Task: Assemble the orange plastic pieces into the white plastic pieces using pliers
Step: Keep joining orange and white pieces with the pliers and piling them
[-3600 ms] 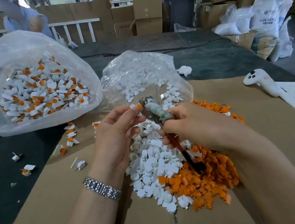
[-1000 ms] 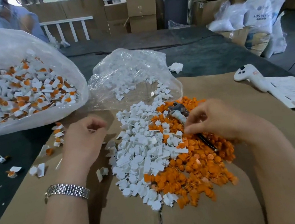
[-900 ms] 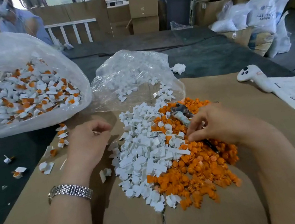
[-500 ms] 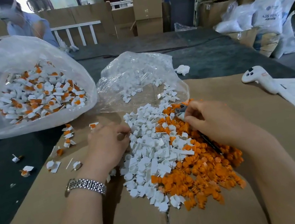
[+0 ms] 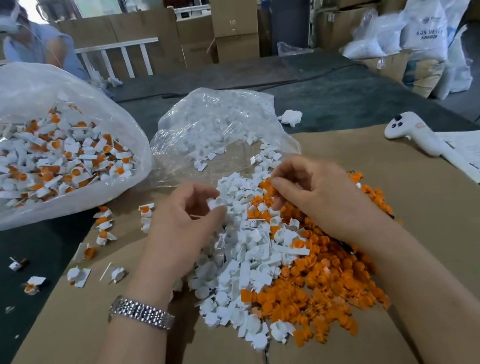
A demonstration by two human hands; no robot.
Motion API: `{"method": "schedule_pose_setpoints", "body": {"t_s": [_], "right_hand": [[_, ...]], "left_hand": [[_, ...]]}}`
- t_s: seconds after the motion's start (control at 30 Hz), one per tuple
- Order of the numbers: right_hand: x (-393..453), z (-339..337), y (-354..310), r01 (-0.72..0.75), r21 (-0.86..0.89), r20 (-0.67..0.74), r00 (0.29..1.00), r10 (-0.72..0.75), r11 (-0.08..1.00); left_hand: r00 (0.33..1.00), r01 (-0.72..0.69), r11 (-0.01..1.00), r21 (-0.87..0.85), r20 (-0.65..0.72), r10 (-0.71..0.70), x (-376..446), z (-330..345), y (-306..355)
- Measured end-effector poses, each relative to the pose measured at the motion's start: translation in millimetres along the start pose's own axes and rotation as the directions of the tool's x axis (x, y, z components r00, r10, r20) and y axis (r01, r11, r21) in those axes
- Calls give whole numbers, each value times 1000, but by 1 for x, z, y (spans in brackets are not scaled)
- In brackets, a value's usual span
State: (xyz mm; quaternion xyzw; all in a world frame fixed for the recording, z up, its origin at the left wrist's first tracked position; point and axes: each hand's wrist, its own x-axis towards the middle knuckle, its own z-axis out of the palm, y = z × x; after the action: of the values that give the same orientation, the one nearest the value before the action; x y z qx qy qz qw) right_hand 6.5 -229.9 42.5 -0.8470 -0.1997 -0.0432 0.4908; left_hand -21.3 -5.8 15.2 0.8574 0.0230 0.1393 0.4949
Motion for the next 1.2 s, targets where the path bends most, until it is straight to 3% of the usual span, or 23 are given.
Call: {"method": "schedule_pose_setpoints", "body": {"t_s": [0.13,0.37,0.5,0.6,0.67,0.73,0.83,0.9,1.03,1.2], "right_hand": [[-1,9,-3,62,120,-23,998,-59,991],[0,25,1,242,-128,-7,970,-245,962],[0,30,0,274,-239,-22,958,-287,932],[-1,31,-2,266,-235,-75,954,-290,935],[-1,30,-3,247,-177,-112,957,-269,953],[-1,30,-3,224,-150,-123,962,-243,963],[-1,35,-2,182,-165,-111,973,-202,969],[-1,36,-1,158,-117,-124,977,-172,980],[0,30,-2,156,33,-92,984,-153,987],[-1,20,-1,169,63,-12,986,-169,984]], "left_hand": [[995,-39,999,-29,89,42,-5,9,9],[989,-87,995,-39,115,91,-10,17,18],[988,-53,995,-83,142,64,-10,16,19],[974,-9,989,-147,222,42,-10,13,19],[979,-21,983,-180,198,58,-10,12,20],[984,-104,990,-97,131,116,-11,16,20],[937,-344,905,249,27,348,-13,26,21],[914,-384,875,294,-14,406,-13,30,22],[990,-139,989,-44,-39,138,-12,27,23],[993,-98,963,-250,34,110,-14,20,24]]}}
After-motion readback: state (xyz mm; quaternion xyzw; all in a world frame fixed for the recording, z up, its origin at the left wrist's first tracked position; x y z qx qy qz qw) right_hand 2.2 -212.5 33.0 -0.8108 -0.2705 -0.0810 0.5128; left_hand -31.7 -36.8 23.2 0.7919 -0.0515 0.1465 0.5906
